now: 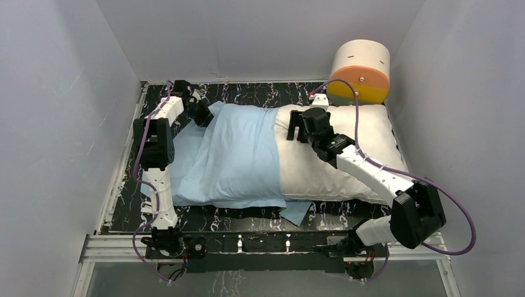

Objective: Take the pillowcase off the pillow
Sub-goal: Remove the pillow from the pillowcase.

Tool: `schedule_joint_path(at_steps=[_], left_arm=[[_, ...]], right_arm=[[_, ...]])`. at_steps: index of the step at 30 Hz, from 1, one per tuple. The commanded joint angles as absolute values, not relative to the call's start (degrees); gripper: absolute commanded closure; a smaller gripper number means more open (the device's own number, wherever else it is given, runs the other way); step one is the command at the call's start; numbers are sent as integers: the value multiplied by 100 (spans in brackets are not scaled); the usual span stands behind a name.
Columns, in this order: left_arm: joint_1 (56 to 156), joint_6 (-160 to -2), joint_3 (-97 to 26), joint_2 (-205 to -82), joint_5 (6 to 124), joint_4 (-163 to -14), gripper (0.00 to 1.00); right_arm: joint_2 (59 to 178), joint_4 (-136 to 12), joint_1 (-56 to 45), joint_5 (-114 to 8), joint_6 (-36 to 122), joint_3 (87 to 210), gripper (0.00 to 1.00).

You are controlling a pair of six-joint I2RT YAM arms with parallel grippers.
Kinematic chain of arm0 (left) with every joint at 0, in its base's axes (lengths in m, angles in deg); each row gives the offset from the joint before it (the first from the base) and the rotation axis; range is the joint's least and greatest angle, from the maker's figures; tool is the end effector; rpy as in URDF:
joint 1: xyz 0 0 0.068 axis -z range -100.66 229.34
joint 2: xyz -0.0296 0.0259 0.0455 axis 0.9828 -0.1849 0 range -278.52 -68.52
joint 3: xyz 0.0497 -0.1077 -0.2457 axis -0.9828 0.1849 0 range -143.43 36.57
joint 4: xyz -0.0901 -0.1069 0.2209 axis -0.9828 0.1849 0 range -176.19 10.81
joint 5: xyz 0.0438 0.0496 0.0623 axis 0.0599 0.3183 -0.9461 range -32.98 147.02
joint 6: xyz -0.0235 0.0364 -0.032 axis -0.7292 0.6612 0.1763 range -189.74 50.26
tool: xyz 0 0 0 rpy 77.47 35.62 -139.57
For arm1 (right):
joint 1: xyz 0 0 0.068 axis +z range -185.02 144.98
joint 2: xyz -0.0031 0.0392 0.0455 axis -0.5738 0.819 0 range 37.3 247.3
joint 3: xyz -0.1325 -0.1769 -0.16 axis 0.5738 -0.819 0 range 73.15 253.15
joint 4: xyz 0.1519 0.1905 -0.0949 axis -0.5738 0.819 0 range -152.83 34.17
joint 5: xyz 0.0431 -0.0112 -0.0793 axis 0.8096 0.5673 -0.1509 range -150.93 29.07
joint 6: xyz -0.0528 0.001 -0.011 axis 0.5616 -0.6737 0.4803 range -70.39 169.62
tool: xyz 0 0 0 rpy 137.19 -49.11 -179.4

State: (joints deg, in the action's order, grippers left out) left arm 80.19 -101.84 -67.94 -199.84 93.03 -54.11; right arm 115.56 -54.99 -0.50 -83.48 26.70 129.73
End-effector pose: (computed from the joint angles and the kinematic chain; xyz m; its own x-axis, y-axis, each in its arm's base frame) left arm 0.4928 -0.0282 0.1670 -0.8930 -0.4166 -0.1703 -0.1875 0.6882 -0.7009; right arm 0.2624 0.1639 0.2845 -0.4707 0.1127 -0.8751 -0.0707 0.9838 0.1648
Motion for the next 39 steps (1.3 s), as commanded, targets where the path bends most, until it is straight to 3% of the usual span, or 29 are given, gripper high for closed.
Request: schedule_joint_path(at_steps=[1,9,15,18,20,22,26,30,34,39], left_arm=[[7503,-10119,-6633,-19116,8251,-5085,100],[6701,-10561,-6111,-17412,6178,-5132,100],[6293,-10370,-6124,-17367,6551,-5074,100],[6291,-10075,-6023,-17411,7535,-5323,99],[6315,-10015,-6006,-17391,7910,-5372,78],[6548,-9927,-5994,-17133,7492,-5310,72],[7765,-9727,-5776,-16181,6454,-5330,41],[8900,-9814,-5286,-15278,6596,-5705,22],[9914,-9876,-4435,-14614,7372,-6068,20],[10967,-10202,-3269,-13788,7150,-6180,19]], right_arm=[[11932,-3995,-107,-8879,2003,12562,10],[11752,-4383,-345,-8610,1381,12237,11],[11654,-4428,-364,-8472,1212,12235,11],[11586,-4414,-370,-8280,1229,12307,11],[11510,-4427,-371,-8087,1289,12360,11],[11433,-4438,-364,-7894,1333,12408,11],[11297,-4525,-365,-7649,1228,12417,11],[11160,-4546,-367,-7523,1152,12425,11],[10843,-4649,-367,-7319,1243,12422,11],[10123,-4797,-366,-6853,1392,12377,11]])
